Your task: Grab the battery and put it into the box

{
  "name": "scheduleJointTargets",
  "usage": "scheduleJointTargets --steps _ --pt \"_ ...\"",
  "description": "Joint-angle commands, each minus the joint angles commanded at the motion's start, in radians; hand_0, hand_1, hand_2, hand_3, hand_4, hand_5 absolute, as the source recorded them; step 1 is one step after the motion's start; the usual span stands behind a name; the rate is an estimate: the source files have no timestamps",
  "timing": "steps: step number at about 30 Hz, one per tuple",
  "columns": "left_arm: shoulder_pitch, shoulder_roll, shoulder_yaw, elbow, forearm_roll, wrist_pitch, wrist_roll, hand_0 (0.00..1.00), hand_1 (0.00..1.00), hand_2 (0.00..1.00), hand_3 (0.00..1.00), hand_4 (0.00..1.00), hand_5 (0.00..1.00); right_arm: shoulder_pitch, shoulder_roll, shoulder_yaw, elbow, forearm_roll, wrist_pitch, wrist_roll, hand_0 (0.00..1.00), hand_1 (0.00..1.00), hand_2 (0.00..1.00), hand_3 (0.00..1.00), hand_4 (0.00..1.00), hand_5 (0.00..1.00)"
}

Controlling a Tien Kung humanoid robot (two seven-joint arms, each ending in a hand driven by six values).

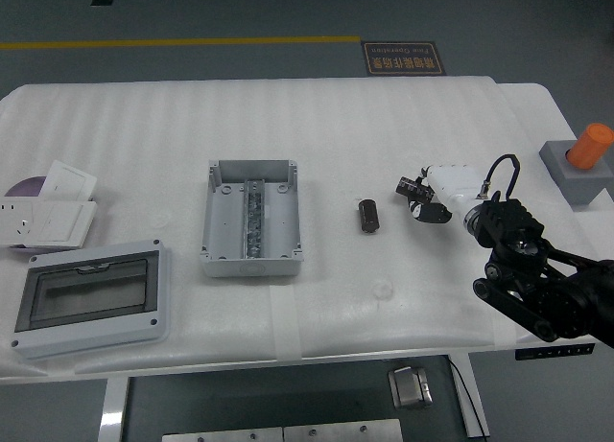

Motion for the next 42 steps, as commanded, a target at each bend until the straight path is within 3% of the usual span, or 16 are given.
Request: scheduleJointTargets --steps 7,13,16,17,18,23,24,35,36,40,41,42 --pt "0.000 0.000 0.009 0.003 -0.007 0.000 0.000 0.630 0.659 0.528 0.583 0.647 0.340 0.006 0.012 0.022 0.135 -0.062 0.025 -0.036 0.582 0.577 0.405 0.682 0.381 0.353" --pt "0.001 0.000 0.022 0.007 -0.020 -0.001 0.000 0.630 0.659 0.529 0.584 0.648 0.357 0.000 0.092 0.003 0.267 -0.127 0.055 -0.063 0.600 0.580 0.408 0.683 0.391 0.361" --pt "0.001 0.001 0.026 0.007 -0.021 -0.001 0.000 0.630 0.659 0.529 0.584 0.648 0.357 -0.001 0.144 -0.007 0.296 -0.150 0.055 -0.068 0.600 0.580 0.408 0.683 0.391 0.361" --pt "0.002 0.001 0.027 0.007 -0.022 -0.001 0.000 0.630 0.659 0.529 0.584 0.648 0.357 0.000 0.159 -0.011 0.302 -0.155 0.053 -0.069 0.600 0.580 0.408 0.683 0.391 0.361" --pt "0.002 0.001 0.029 0.008 -0.022 -0.001 0.000 0.630 0.659 0.529 0.584 0.647 0.362 0.001 0.173 -0.016 0.307 -0.160 0.052 -0.070 0.628 0.607 0.539 0.702 0.447 0.404" --pt "0.002 0.003 0.032 0.008 -0.023 -0.002 0.000 0.630 0.659 0.529 0.584 0.647 0.362 0.016 0.214 -0.045 0.323 -0.164 0.041 -0.070 0.628 0.607 0.539 0.702 0.447 0.404" --pt "0.002 0.003 0.033 0.008 -0.023 -0.002 0.000 0.630 0.660 0.529 0.583 0.646 0.366 0.019 0.218 -0.050 0.322 -0.163 0.039 -0.070 0.693 0.679 0.673 0.724 0.536 0.483" --pt "0.003 0.003 0.039 0.010 -0.029 -0.004 0.000 0.630 0.659 0.528 0.582 0.645 0.370 0.030 0.235 -0.067 0.274 -0.137 0.081 -0.081 0.702 0.684 0.683 0.735 0.527 0.469" --pt "0.003 0.003 0.039 0.009 -0.029 -0.004 0.000 0.630 0.659 0.525 0.579 0.638 0.372 0.029 0.236 -0.068 0.269 -0.134 0.082 -0.080 0.747 0.744 0.749 0.858 0.693 0.592" --pt "0.003 0.004 0.038 0.009 -0.028 -0.003 0.000 0.630 0.659 0.525 0.579 0.638 0.372 0.024 0.238 -0.072 0.256 -0.121 0.079 -0.075 0.747 0.744 0.749 0.858 0.693 0.592" --pt "0.003 0.004 0.038 0.009 -0.027 -0.003 0.000 0.629 0.658 0.525 0.578 0.635 0.369 0.022 0.237 -0.071 0.253 -0.117 0.078 -0.074 0.836 0.836 0.873 0.936 0.828 0.646" --pt "0.003 0.004 0.038 0.009 -0.027 -0.003 0.000 0.629 0.658 0.525 0.578 0.635 0.369 0.021 0.234 -0.069 0.252 -0.114 0.077 -0.073 0.836 0.836 0.873 0.936 0.828 0.646"
